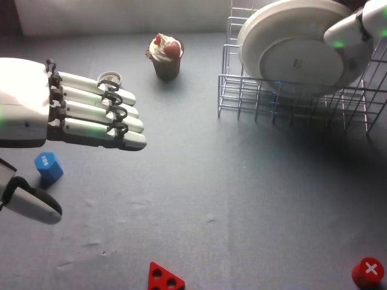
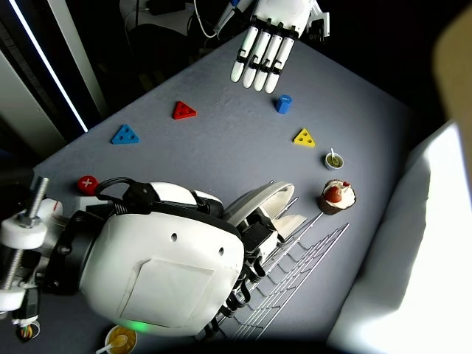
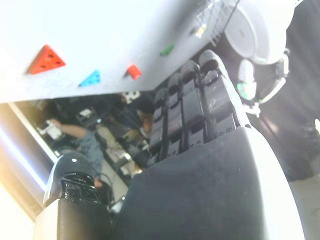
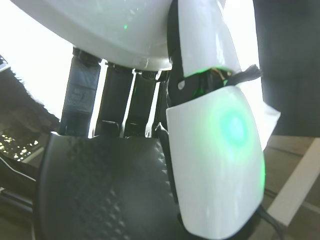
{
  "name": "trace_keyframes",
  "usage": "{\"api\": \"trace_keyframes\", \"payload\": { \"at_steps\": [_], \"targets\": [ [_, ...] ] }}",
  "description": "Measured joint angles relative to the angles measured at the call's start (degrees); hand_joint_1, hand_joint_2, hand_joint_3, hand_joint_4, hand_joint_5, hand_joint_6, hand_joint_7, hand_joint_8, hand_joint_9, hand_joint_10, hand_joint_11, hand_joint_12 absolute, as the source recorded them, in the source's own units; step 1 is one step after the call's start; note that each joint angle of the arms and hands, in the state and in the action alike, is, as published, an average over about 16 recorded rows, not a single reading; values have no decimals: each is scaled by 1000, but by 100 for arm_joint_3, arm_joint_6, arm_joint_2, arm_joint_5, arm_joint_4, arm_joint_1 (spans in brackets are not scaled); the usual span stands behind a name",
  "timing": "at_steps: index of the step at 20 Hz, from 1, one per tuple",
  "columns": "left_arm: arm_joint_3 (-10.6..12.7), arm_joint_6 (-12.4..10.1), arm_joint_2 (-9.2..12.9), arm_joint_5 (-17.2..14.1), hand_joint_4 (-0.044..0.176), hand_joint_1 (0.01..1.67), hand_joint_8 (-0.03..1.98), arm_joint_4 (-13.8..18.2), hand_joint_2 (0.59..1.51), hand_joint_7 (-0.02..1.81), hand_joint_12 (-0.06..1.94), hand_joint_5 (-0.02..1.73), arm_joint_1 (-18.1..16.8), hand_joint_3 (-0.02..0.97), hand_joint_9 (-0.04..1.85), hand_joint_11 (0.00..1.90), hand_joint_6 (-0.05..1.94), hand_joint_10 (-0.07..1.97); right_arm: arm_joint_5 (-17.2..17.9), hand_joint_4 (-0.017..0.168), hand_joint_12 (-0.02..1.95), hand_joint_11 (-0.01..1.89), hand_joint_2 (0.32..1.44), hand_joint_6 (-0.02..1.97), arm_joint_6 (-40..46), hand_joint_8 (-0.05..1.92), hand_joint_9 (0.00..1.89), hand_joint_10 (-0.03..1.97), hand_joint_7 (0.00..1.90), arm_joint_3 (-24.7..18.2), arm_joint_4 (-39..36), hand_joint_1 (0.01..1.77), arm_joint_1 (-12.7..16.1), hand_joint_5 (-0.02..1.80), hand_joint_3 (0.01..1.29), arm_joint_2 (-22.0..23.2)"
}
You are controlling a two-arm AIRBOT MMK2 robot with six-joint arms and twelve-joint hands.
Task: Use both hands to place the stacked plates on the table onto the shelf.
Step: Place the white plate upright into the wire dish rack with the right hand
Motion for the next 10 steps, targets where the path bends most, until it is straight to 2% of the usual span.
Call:
{"api": "trace_keyframes", "payload": {
  "at_steps": [8, 10],
  "targets": [
    [36, 0, -32, -60, 4, 124, -1, -30, 1108, 200, 13, 162, 0, 13, 205, 174, 19, 8, 40, -8, 175, 1142, 1000, 540, 44, 241, 1052, 173, 943, 37, -32, 1298, -202, 820, 12, -95],
    [45, 0, -37, -76, 4, 123, -1, -41, 1108, 200, 13, 163, 0, 13, 204, 171, 20, 8, 42, -8, 88, 1122, 1000, 431, 59, 163, 1011, 105, 903, 40, -33, 1250, -217, 794, 12, -109]
  ]
}}
